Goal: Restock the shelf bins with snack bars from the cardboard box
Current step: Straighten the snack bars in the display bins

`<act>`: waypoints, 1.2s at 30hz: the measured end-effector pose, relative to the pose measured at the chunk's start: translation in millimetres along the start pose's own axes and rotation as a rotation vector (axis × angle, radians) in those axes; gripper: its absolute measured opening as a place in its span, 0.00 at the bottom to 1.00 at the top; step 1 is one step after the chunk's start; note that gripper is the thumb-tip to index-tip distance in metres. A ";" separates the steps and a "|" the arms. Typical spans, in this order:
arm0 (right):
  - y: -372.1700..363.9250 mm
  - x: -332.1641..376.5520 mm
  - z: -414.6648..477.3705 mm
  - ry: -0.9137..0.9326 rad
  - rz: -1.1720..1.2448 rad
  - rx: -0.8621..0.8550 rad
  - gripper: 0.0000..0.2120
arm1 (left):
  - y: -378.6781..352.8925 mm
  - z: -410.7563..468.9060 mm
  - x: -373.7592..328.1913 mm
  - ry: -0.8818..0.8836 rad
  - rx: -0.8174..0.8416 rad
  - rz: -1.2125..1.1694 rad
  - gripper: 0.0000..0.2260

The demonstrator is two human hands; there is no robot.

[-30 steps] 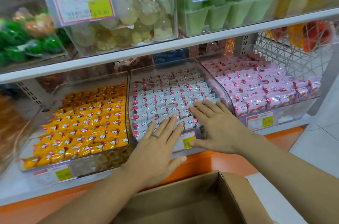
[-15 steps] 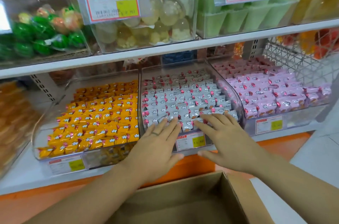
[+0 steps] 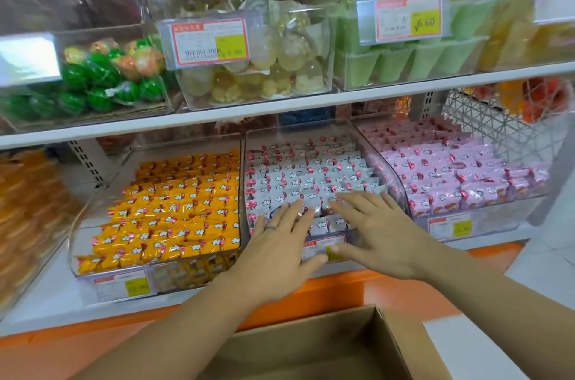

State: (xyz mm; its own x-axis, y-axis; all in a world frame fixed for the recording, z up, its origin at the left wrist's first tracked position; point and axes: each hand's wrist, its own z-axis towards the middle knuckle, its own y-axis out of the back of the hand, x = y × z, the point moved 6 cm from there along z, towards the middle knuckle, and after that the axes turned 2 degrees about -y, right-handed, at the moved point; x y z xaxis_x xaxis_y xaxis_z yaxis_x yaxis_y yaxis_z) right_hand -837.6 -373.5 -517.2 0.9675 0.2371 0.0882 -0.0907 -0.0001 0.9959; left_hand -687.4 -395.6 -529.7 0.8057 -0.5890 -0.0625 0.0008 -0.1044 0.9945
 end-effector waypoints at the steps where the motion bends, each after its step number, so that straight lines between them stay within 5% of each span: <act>1: -3.0 1.0 4.8 -0.019 -0.005 0.022 0.55 | -0.1 4.2 -1.1 0.011 0.013 0.001 0.34; 3: -10.4 -1.0 14.9 -0.061 0.021 0.077 0.57 | -4.2 13.9 -1.9 0.024 0.047 0.012 0.34; 7: -12.4 -5.3 23.7 -0.082 0.031 0.097 0.44 | -4.6 27.6 2.2 0.029 0.072 -0.001 0.37; 10: -6.0 -1.5 22.1 -0.059 -0.035 0.068 0.56 | 5.5 25.9 0.2 -0.010 0.061 -0.038 0.36; 18: 5.6 -12.2 43.7 -0.115 0.050 0.095 0.35 | 11.6 41.1 15.5 0.075 0.076 -0.059 0.32; 36: 5.2 -31.2 89.8 -0.123 0.048 0.061 0.28 | 27.3 88.1 41.4 0.174 -0.005 -0.142 0.23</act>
State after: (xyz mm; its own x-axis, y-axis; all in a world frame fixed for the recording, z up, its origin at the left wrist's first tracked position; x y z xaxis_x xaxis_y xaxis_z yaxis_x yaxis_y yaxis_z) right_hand -847.0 -468.2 -512.8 0.9843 0.1147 0.1344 -0.1271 -0.0683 0.9895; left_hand -706.1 -493.4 -512.5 0.8874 -0.4215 -0.1869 0.1238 -0.1726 0.9772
